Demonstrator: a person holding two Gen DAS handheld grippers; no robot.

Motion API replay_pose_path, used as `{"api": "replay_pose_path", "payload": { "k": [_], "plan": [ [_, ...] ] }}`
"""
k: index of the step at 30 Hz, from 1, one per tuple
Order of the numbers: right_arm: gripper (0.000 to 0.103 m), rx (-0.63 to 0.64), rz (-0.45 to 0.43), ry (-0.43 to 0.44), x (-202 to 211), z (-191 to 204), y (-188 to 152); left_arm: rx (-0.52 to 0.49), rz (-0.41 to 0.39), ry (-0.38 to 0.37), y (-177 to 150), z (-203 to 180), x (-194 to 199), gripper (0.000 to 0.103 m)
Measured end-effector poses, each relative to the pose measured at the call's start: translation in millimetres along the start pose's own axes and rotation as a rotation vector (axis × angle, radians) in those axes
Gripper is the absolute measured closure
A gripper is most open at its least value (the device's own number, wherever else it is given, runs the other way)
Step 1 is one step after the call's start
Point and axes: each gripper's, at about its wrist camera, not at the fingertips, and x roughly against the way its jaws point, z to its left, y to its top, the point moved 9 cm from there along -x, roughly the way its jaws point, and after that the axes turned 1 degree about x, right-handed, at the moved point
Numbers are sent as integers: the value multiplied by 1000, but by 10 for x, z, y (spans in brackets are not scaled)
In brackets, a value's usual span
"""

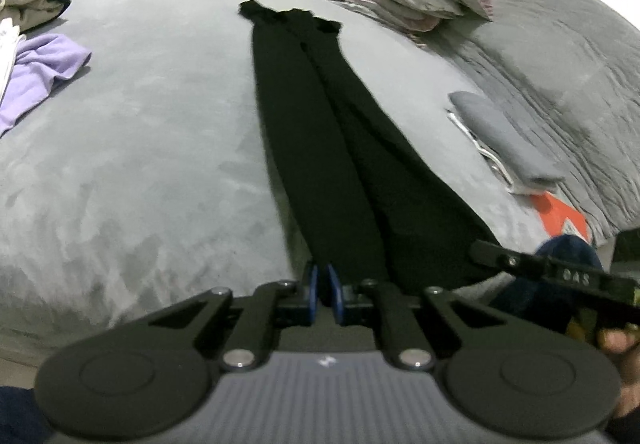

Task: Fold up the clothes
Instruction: 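Grasp the hem end with both grippers and lift it toward the collar end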

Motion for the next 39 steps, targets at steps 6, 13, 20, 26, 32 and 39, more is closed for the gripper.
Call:
{"api": "replay_pose_path", "payload": {
  "k": [6, 13, 20, 26, 32, 39],
  "plan": [
    [96, 6, 11, -12, 156, -20, -65, -28, 19, 20, -143, -48, 40, 96],
    [96, -2, 50, -15, 63, -106, -102, -14, 36, 58, -73, 31, 14, 96],
    [95, 49, 9, 32, 26, -14, 353, -31, -16, 76, 492, -70, 13, 95],
    [95, 28, 55, 61, -336, -77, 904, -38, 0, 113, 1174, -121, -220, 95],
    [95, -68, 115, 66, -959, -348, 1478, -2, 17, 160, 1920, -14, -775, 95],
    [95, -120, 171, -24, -1646, -798, 1785, 25, 50, 201, 2264, 286, -1467, 95]
  ]
}}
